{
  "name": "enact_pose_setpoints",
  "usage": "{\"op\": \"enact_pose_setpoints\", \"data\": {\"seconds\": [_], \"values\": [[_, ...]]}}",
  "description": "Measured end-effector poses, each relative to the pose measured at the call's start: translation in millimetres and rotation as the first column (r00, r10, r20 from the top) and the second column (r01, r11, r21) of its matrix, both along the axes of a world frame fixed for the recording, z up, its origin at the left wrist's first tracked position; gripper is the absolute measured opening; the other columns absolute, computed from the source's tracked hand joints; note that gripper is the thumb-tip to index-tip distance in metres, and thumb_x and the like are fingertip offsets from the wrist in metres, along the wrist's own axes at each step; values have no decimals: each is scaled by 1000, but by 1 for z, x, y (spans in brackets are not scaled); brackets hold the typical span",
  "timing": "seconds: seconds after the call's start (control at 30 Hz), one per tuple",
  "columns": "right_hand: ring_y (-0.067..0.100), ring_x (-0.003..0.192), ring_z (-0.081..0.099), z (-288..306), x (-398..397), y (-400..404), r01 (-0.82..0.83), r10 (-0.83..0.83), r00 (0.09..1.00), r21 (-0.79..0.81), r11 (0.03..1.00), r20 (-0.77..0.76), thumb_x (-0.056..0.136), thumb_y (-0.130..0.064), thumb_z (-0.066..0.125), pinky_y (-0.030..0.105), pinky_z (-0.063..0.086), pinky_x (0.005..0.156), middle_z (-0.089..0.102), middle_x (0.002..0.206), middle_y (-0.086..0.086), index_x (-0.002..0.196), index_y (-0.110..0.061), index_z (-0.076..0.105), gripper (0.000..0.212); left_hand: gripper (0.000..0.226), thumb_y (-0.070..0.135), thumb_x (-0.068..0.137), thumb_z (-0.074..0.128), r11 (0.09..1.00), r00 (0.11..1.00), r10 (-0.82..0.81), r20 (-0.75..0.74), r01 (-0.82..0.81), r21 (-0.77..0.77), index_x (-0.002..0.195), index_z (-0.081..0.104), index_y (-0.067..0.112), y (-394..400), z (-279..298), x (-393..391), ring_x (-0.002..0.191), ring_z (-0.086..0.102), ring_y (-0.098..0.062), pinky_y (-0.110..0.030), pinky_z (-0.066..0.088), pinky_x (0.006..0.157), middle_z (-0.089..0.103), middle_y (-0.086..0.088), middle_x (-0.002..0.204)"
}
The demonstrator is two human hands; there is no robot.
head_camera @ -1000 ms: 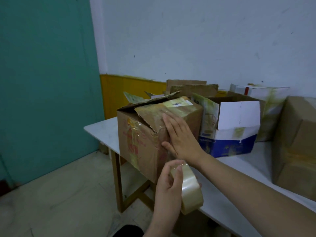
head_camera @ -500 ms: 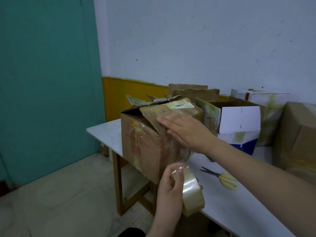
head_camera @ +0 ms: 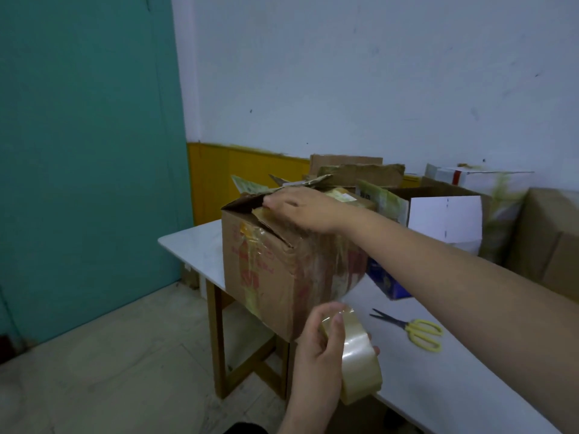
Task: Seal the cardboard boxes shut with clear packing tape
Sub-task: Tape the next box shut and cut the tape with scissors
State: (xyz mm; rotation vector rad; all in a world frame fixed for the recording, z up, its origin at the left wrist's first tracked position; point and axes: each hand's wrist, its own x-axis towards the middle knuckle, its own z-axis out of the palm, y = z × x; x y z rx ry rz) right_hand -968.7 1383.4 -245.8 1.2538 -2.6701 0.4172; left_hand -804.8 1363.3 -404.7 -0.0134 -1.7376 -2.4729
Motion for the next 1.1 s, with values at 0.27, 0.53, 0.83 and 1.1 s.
{"op": "enact_pose_setpoints", "data": {"seconds": [0.27, 0.53, 0.83, 1.1], "values": [[15, 90, 56, 44, 20, 46, -9, 15, 951, 20, 1000, -309, 76, -75, 57, 40, 48, 83, 60, 96, -6, 98, -21, 62, 59, 21, 24, 102, 51, 986, 993, -30, 110, 12, 165, 114, 64, 11, -15, 6, 9, 87, 74, -42, -39, 61, 65, 74, -25, 93], [22, 81, 49, -52, 60, 97, -86, -35, 696, -132, 987, -717, 95, -50, 54, 37, 45, 67, 60, 94, 3, 97, -13, 68, 40, 24, 19, 100, 51, 966, 998, 2, 70, -20, 258, 101, 69, 3, -54, 26, 33, 66, 68, -45, -46, 56, 64, 67, -38, 86], [27, 86, 52, -61, 62, -16, -14, -33, 652, -55, 998, -757, 95, -42, 57, 38, 38, 68, 60, 92, 8, 96, -11, 72, 35, 21, 19, 101, 52, 940, 958, 287, -3, -282, 191, 106, 68, 6, -106, 56, 43, 63, 69, -38, -44, 56, 68, 69, -33, 83], [28, 132, 45, -25, 73, -30, -69, 69, 997, 30, 997, -30, 105, -40, 31, 42, 35, 109, 52, 144, 8, 140, -17, 54, 48, 25, 24, 90, 65, 902, 923, 385, 5, -377, 211, 105, 69, 6, -154, 68, 52, 68, 66, -37, -48, 54, 71, 67, -31, 85]]}}
